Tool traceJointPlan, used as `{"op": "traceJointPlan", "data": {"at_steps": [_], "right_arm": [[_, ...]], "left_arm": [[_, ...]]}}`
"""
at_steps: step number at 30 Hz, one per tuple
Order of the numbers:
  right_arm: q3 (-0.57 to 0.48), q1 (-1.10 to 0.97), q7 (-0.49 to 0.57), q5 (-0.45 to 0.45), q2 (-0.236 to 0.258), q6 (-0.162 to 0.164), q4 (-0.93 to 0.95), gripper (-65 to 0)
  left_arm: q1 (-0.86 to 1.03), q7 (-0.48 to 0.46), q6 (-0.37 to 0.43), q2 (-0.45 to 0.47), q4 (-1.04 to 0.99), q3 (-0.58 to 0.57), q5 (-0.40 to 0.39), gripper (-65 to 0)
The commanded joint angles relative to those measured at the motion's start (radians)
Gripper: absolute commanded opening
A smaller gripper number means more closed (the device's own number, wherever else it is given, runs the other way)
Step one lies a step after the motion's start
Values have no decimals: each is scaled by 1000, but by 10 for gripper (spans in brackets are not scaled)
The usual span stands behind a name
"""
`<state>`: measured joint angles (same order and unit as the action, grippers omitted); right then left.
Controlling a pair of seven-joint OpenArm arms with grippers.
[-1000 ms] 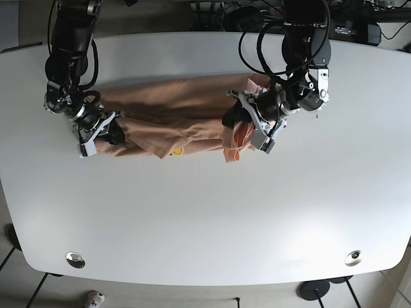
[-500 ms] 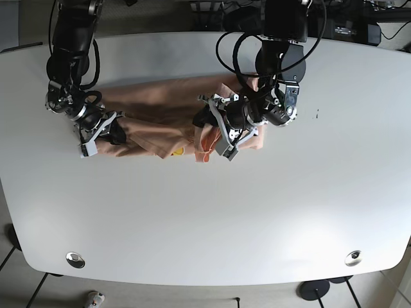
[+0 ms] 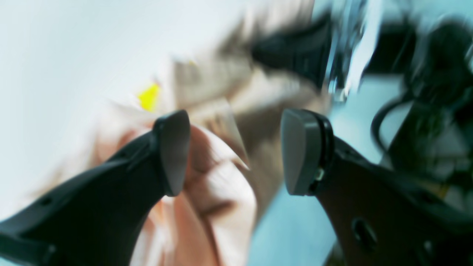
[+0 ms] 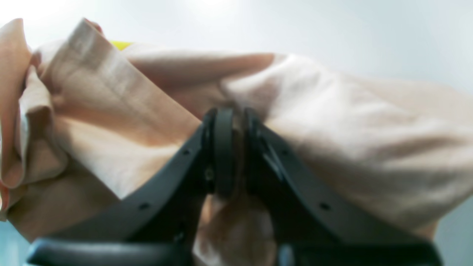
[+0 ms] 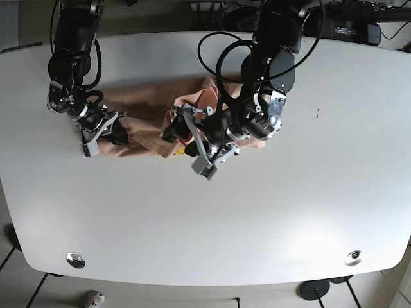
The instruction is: Fold the T-shirt properly
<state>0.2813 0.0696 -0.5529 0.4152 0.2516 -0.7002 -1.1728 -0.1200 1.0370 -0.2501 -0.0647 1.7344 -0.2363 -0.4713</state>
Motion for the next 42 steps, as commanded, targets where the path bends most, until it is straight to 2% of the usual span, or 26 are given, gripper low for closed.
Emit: {"op": "traceJointPlan", "data": {"at_steps": [1,3,5,7,8,10,11,12,14,19,21,23,25,30,33,35,39,41,42], "right_arm": [[5,2,-39,-25,8,2,-35,-599],[5,-11,-39,-6,7,2,-124,-599],[5,-47,-40,78,8,2,-240,-595],[-1,-55,-74,132,12,2,-327,-595],[-1,-50,-154,158,10,2,-388,-595],[-4,-46,-253,178,2,2,-462,-595],[-15,-43,-290,182,-18,2,-494,-595],[-55,-27,-327,179,-39,2,-542,-595],[-142,-23,-362,179,-44,2,-582,-595],[-443,34,-372,178,-50,2,-582,-595],[-525,58,-372,175,-87,2,-539,-595],[-583,77,-372,146,-105,2,-485,-595],[-640,91,-372,89,-148,2,-424,-595],[-675,97,-365,-118,-248,2,-330,-595],[-676,91,-365,-181,-255,2,-329,-595],[-673,86,-365,-195,-243,2,-329,-598],[-664,58,-365,-141,-96,2,-382,-599],[-621,22,-365,-98,-27,2,-447,-599],[-567,-9,-368,-57,15,2,-511,-599]], "left_arm": [[-10,-7,1,41,34,50,-8,-283],[24,-11,1,102,34,94,-8,-285],[69,-14,-1,164,34,136,-11,-290],[112,-14,-4,211,34,159,-13,-360],[144,-14,-38,239,42,171,-13,-424],[173,-14,-111,265,59,188,-10,-499],[184,-14,-147,269,62,205,-10,-528],[205,-16,-183,271,62,239,-8,-564],[227,-21,-213,271,62,280,-8,-590],[282,-110,-226,273,52,285,-7,-594],[282,-116,-226,273,26,285,-7,-594],[280,-116,-226,273,-3,285,-7,-594],[280,-117,-226,273,-21,285,-7,-592],[274,-117,-226,273,-87,283,-7,-590],[274,-125,-226,273,-92,283,44,-590],[274,-134,-226,271,-92,283,92,-590],[274,-139,-228,273,-98,288,113,-592],[273,-140,-228,273,-100,289,113,-592],[274,-148,-228,274,-100,289,113,-592]]}}
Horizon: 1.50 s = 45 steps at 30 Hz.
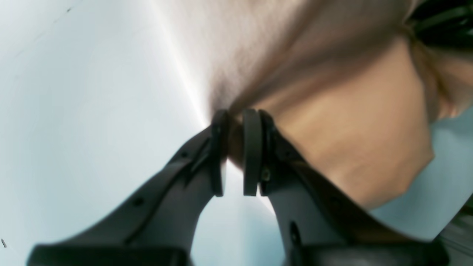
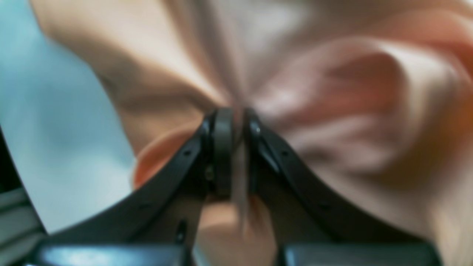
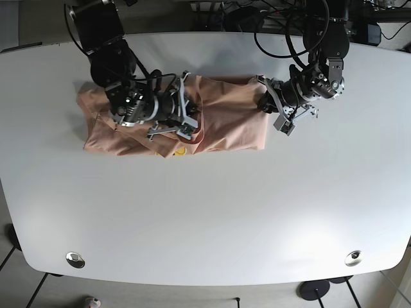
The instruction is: Fold the T-shirt properly
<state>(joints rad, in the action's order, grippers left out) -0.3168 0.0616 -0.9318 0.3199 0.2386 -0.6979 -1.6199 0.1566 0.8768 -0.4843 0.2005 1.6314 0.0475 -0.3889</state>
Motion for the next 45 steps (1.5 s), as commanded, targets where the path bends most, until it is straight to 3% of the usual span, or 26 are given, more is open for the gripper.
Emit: {"op": "traceJointPlan", "data": {"at_steps": [1,5,9,13,14,16,21,25,28,31,37,39,40,43,45], "right_arm": [[67,-21,7,63,51,0,-102,-599],[169,-76,4,146,114,0,-198,-599],[195,-87,4,242,91,0,-248,-599],[193,-82,-5,206,-72,0,-239,-599],[192,-82,-5,140,-140,0,-233,-598],[192,-81,-2,31,-223,0,-191,-598],[193,-22,46,-195,-350,0,-16,-599],[206,-16,141,-272,-347,0,39,-599],[350,5,139,-287,-335,0,28,-599],[469,31,139,-275,-252,0,33,-599],[614,42,87,-270,-232,0,-36,-599],[720,47,-13,-178,-233,0,-78,-599],[782,47,-76,-78,-224,0,-92,-596],[925,47,-212,166,-150,0,-72,-577],[1007,47,-295,347,-89,0,2,-484]], "left_arm": [[-1,3,6,9,2,5,31,-592],[4,-11,6,9,3,2,31,-590],[1,-11,6,7,8,1,29,-590],[-2,-11,6,7,8,1,29,-590],[-2,-11,6,7,8,1,31,-590],[-2,-9,6,7,8,1,29,-590],[2,-9,6,4,8,1,26,-592],[4,-9,6,1,8,2,26,-592],[4,-9,6,6,8,4,26,-593],[4,-9,6,6,8,5,26,-593],[-2,-9,6,1,112,7,25,-589],[-7,-9,6,-11,188,4,25,-587],[-25,-8,6,-32,221,7,25,-587],[-41,-8,6,-52,241,9,23,-587],[-44,-8,6,-52,235,4,23,-593]]}}
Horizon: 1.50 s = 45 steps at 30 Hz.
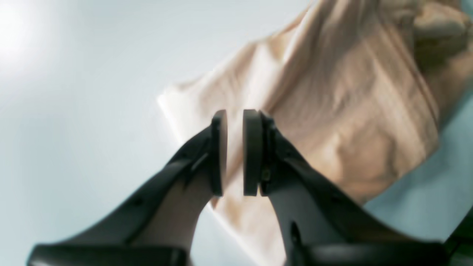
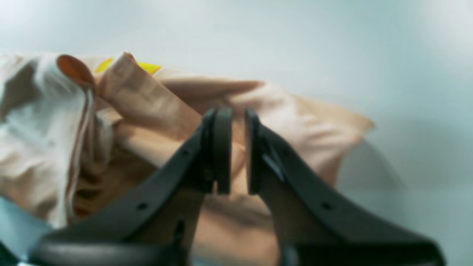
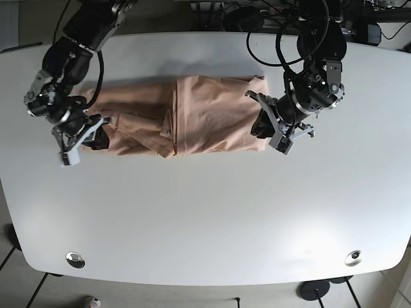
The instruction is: Fold the T-shirt properly
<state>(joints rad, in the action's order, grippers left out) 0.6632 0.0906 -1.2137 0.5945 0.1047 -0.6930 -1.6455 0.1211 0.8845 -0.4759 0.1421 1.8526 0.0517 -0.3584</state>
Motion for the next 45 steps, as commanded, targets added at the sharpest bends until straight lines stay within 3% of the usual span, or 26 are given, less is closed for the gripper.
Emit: {"op": "traceJointPlan", "data": {"at_steps": [1,4,5,8,11,14,22,27,29,30,31,32,34,37,39,43,45], "right_arm": [[71,18,-50,192,96,-5,112,-377],[129,13,-53,368,209,-5,328,-140],[134,13,-51,382,235,-5,383,-111],[158,8,-36,381,274,-5,476,-130],[151,-35,4,379,277,-5,508,-133],[56,-51,41,342,267,-5,523,-133],[-102,-78,82,310,160,-5,457,-133],[-167,-74,90,310,148,-5,446,-135],[-171,-73,108,310,140,-5,445,-170],[-173,-73,117,310,140,-5,445,-222],[-173,-73,127,310,140,-5,445,-296],[-173,-73,137,310,140,-5,445,-438],[-175,-61,139,310,143,-5,445,-626],[-168,-59,139,313,146,8,396,-628],[-168,-98,137,313,146,19,264,-629],[-171,-165,120,315,135,134,-29,-629],[-173,-179,97,315,123,171,-160,-629]], "left_arm": [[-4,-17,-2,3,14,0,-8,-594],[21,-18,-2,-35,11,6,-8,-596],[27,-18,-2,-35,11,1,-8,-596],[32,-18,-16,-68,-52,3,-9,-596],[27,-18,-111,-71,-136,3,-9,-596],[25,-20,-142,-71,-163,4,-6,-596],[25,-20,-142,-71,-239,66,0,-596],[24,-20,-142,-71,-267,83,-4,-596],[24,-20,-142,-71,-267,83,-4,-596],[24,-20,-142,-72,-265,83,-4,-596],[24,-20,-142,-75,-265,83,-4,-596],[24,-20,-142,-75,-267,83,-4,-596],[24,-20,-142,-77,-267,83,-4,-596],[24,-20,-142,-98,-268,81,-1,-596],[24,-18,-142,-105,-268,81,0,-596],[24,-18,-140,-124,-268,79,-3,-596],[24,-15,-140,-143,-268,79,0,-596]]}}
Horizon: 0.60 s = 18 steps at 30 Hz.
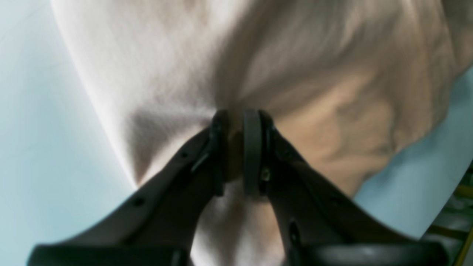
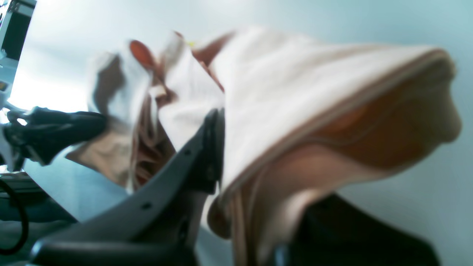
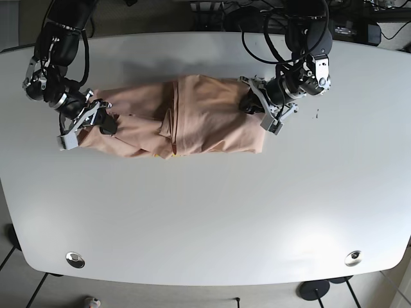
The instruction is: Fold the T-shirt properly
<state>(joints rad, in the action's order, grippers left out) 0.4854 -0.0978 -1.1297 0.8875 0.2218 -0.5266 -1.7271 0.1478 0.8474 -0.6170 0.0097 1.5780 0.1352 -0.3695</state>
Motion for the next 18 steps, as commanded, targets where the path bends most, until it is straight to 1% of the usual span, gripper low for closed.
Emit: {"op": "traceJointPlan", "data": {"at_steps": [1,2,4,5,7,12,14,15,16,18], "right_arm": [[5,8,-2,22,-5,12,-133,-629],[5,11,-39,22,-14,23,-204,-629],[2,16,-82,22,-28,30,-270,-629],[0,23,-83,22,-37,30,-287,-629],[-49,30,-85,17,-37,30,-285,-629],[-169,30,-74,14,-51,30,-285,-629],[-213,30,-45,12,-78,30,-284,-629],[-250,30,-28,-9,-85,30,-284,-629],[-288,30,-17,-51,-89,30,-284,-629],[-432,37,32,-218,-98,30,-285,-629]], "left_arm": [[-3,22,1,-20,6,-6,11,-596],[-4,22,1,-37,5,-6,13,-594],[-26,23,1,-55,5,-6,13,-594],[-29,23,1,-67,5,-7,13,-594],[-30,23,1,-93,5,-7,13,-593],[-30,23,1,-99,5,-24,13,-592],[-30,23,1,-99,5,-35,13,-592],[-30,23,1,-99,5,-33,13,-592],[-30,23,1,-99,5,-33,13,-592],[-30,23,1,-99,5,-33,8,-592]]}}
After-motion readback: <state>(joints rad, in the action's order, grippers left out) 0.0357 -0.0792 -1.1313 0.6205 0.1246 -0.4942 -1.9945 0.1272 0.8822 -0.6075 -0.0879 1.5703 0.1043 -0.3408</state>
